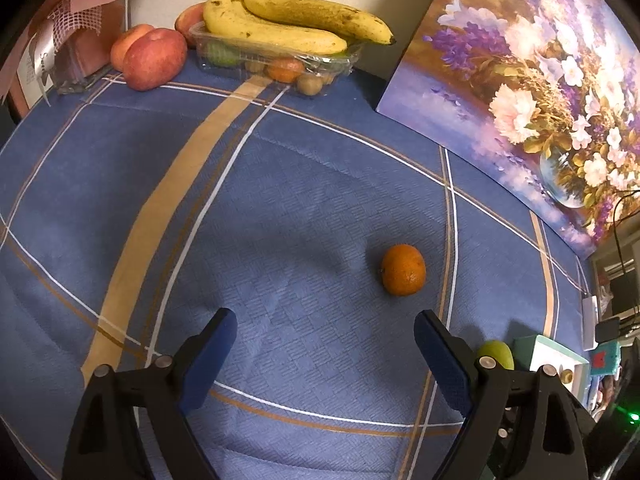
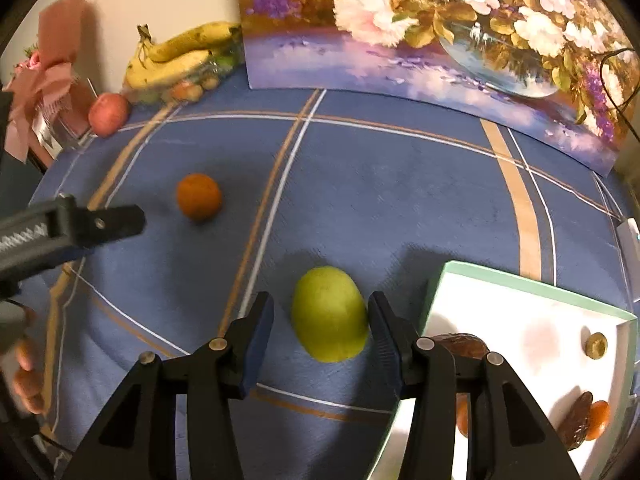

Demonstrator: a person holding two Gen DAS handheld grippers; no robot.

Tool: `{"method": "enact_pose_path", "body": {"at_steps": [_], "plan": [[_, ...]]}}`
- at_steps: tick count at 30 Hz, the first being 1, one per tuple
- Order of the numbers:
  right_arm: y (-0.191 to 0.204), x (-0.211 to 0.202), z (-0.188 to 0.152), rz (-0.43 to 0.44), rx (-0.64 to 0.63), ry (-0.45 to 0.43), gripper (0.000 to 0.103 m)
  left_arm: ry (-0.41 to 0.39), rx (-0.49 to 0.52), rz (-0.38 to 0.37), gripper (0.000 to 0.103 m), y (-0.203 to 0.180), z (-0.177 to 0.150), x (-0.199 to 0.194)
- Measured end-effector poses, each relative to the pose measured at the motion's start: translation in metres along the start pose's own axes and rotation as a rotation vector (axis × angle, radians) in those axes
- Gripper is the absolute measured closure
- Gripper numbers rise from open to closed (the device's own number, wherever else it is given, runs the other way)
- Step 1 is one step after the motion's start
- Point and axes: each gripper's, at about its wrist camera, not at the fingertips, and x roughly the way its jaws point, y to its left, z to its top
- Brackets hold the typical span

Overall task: Organize fruits
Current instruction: 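Grasp the green pear with the right tool while the left tool grasps the last tangerine, then carry the tangerine and the green pear with both tools over the white tray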

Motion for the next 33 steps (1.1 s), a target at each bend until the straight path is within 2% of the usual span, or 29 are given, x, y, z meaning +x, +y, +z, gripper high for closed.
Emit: {"method": "enact_pose_path", "body": {"at_steps": [3, 5, 7, 9, 13, 15, 18, 22, 26, 29, 33], "plan": [[-0.002, 0.005, -0.001, -0.004, 0.009, 0.011, 0.054, -0.001, 0.007, 0.002, 0.011, -0.002, 0.001, 0.002], [-0.003, 0.005, 0.0, 0.002, 0.02, 0.015, 0.061, -0.002, 0.008, 0.001, 0.011, -0.005, 0.003, 0.006], [-0.006, 0.005, 0.001, 0.022, 0.037, 0.013, 0.061, -0.004, 0.009, -0.013, 0.012, -0.008, 0.006, 0.01], [-0.006, 0.004, 0.003, 0.026, 0.037, 0.016, 0.061, -0.01, 0.014, -0.038, 0.021, -0.012, 0.008, 0.013], [-0.014, -0.003, 0.008, 0.082, 0.085, -0.016, 0.061, -0.038, 0.066, -0.063, 0.025, -0.029, 0.013, 0.022], [-0.018, -0.007, 0.01, 0.093, 0.097, -0.032, 0.061, -0.044, 0.078, -0.07, 0.042, -0.034, 0.015, 0.027], [-0.022, -0.011, 0.014, 0.095, 0.102, -0.051, 0.061, -0.052, 0.093, -0.073, 0.053, -0.039, 0.018, 0.035], [-0.026, -0.013, 0.015, 0.102, 0.111, -0.067, 0.061, -0.061, 0.083, -0.127, 0.07, -0.041, 0.021, 0.038], [-0.029, -0.014, 0.016, 0.106, 0.115, -0.074, 0.061, -0.064, 0.107, -0.116, 0.072, -0.046, 0.021, 0.037], [-0.03, -0.013, 0.016, 0.107, 0.119, -0.072, 0.061, -0.056, 0.09, -0.126, 0.073, -0.043, 0.021, 0.034], [-0.032, -0.018, 0.014, 0.108, 0.124, -0.077, 0.061, -0.052, 0.079, -0.102, 0.073, -0.043, 0.019, 0.025]]}}
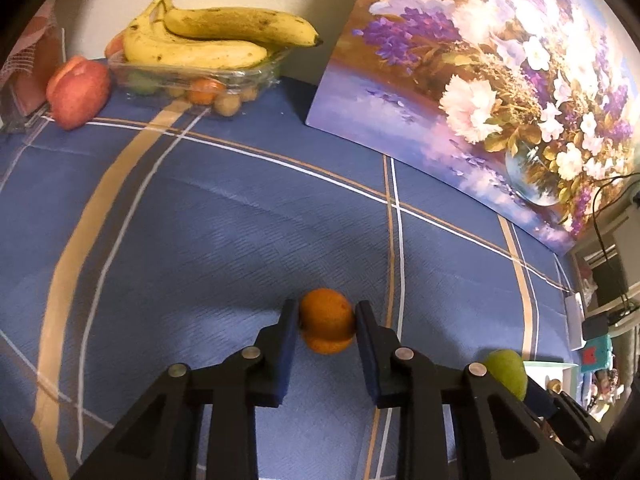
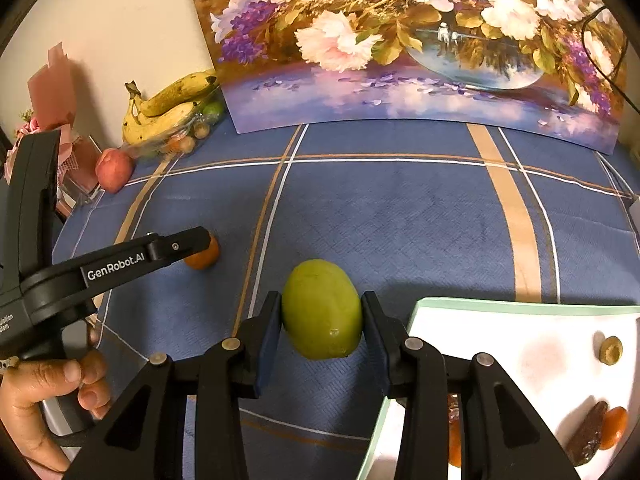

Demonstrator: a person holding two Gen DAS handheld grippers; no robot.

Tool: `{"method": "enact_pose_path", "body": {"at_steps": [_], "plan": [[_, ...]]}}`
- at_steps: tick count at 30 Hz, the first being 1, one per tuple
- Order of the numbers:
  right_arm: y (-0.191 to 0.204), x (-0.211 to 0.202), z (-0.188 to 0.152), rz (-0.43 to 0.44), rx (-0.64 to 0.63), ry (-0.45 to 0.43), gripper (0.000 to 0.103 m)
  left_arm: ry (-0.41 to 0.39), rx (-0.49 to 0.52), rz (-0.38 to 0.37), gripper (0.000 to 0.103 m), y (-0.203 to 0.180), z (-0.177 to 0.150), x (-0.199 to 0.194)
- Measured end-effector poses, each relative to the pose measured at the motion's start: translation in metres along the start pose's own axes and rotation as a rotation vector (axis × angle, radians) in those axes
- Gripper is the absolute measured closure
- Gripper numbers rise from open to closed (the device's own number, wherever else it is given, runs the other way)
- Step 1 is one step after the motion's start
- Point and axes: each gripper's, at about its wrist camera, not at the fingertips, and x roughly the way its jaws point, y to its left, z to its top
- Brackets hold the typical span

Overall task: Organize fruits
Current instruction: 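Carry the tangerine and the green pear with both tools over the white tray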

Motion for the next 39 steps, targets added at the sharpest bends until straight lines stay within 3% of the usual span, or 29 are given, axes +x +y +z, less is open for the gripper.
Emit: {"method": "enact_pose_path", "body": {"at_steps": [11, 25, 39], "plan": [[-0.009, -0.042, -0.002, -0.012, 0.008, -0.031, 0.061, -0.016, -0.022, 0.005, 0.073, -0.017, -0.008, -0.046], [-0.031, -0.096, -0.025, -0.018, 0.046, -0.064, 0.061, -0.017, 0.042, 0.006, 0.073, -0.051, -0.047, -0.088], [-0.081, -0.118, -0.058, -0.083, 0.136, -0.018, 0.061, 0.037, 0.169, -0.037, 0.073, -0.111, -0.089, -0.09]]}}
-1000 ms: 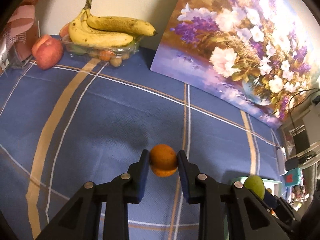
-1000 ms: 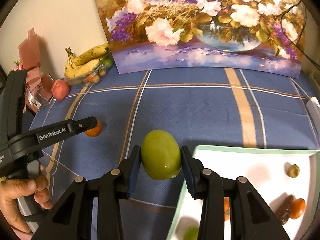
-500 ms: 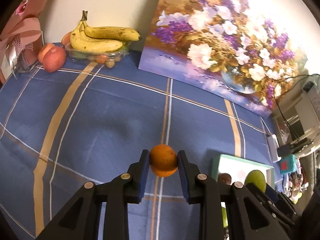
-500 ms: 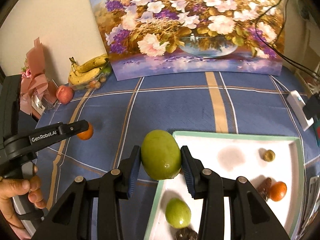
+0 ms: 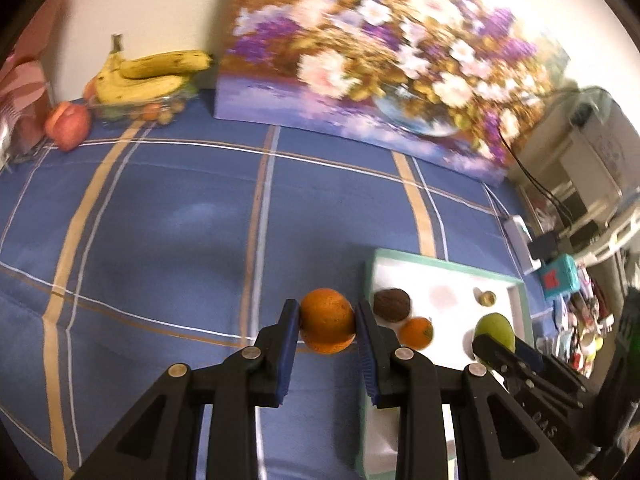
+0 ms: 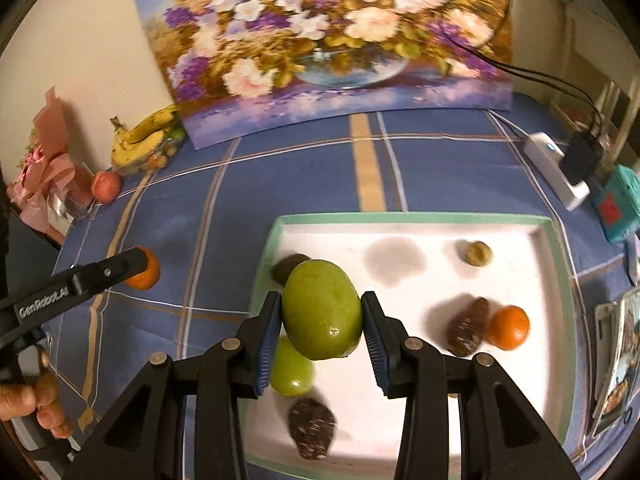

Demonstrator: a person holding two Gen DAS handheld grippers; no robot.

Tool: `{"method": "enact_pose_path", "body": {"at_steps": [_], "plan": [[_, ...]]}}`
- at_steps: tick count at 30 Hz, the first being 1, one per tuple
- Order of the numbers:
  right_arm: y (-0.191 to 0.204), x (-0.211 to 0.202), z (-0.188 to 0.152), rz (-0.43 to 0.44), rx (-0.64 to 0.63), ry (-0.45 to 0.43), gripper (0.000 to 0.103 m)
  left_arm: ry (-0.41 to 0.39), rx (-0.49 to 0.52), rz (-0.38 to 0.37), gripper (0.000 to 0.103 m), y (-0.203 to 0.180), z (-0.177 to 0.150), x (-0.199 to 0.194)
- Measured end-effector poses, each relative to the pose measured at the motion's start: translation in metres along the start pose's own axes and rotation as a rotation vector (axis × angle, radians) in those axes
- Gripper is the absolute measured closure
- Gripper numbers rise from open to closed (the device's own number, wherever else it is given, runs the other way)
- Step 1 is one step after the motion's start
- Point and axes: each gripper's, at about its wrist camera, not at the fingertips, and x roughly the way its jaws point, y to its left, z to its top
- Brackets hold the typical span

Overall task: Organize fruits
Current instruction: 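Carry the tangerine and the green pear with both tools over the white tray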

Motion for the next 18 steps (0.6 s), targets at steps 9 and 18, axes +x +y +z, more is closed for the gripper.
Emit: {"method": "enact_pose_path", "body": {"at_steps": [9, 18], "plan": [[-0.05, 0.003, -0.002, -0.064, 0.082, 0.014, 0.061, 0.083, 0.111, -0.032, 0.073, -0.054, -0.017, 0.032], [-0.071, 0.016, -0.006, -0.063, 0.11, 0.034, 0.061, 0.151, 0.163, -0.009, 0.073, -0.07, -0.029, 0.064]]}}
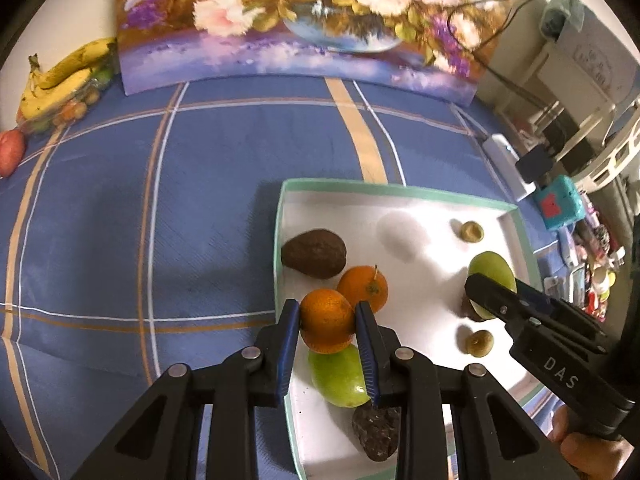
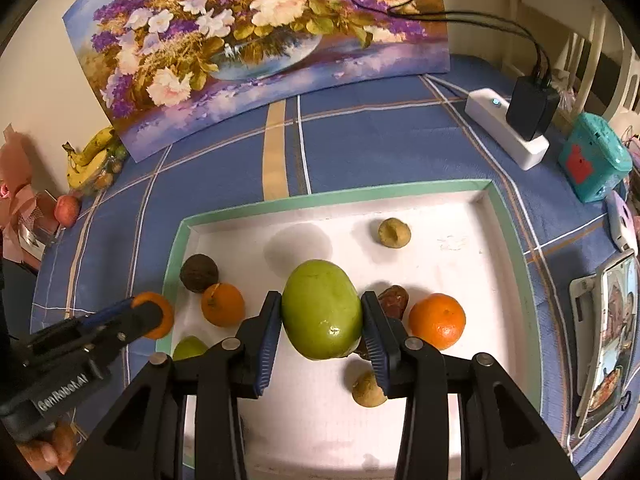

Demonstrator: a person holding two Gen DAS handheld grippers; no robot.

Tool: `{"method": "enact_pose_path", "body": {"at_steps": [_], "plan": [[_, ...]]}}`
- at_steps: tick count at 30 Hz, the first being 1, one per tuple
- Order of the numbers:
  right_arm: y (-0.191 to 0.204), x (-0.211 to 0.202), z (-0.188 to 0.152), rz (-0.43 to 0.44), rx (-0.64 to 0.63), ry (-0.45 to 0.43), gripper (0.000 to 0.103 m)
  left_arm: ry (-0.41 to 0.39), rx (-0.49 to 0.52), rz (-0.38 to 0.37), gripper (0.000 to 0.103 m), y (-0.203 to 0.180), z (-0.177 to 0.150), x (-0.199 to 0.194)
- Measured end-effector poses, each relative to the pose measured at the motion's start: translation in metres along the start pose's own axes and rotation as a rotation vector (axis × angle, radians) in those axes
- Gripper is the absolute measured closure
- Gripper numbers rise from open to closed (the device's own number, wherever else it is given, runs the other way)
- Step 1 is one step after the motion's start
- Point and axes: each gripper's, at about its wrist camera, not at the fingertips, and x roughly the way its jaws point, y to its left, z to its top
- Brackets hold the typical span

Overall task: Organize fruits
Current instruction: 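Carry the tangerine and the green pear with both tools over the white tray, then open the left tool to drop the tangerine while the right tool releases the pear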

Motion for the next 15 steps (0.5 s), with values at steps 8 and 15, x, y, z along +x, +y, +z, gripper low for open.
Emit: {"method": "enact_pose_path", "body": {"at_steps": [8, 15], "plan": [[0.002, 0.017, -0.004, -0.012, -0.017, 0.054, 0.061, 0.005, 0.011, 0.017, 0.073, -0.002, -0.001, 0.006], [0.003, 0.018, -0.004, -0.018, -0.027, 0.061, 0.061, 0.013, -0.012, 0.011, 0.072, 0.003, 0.0, 0.008]]}}
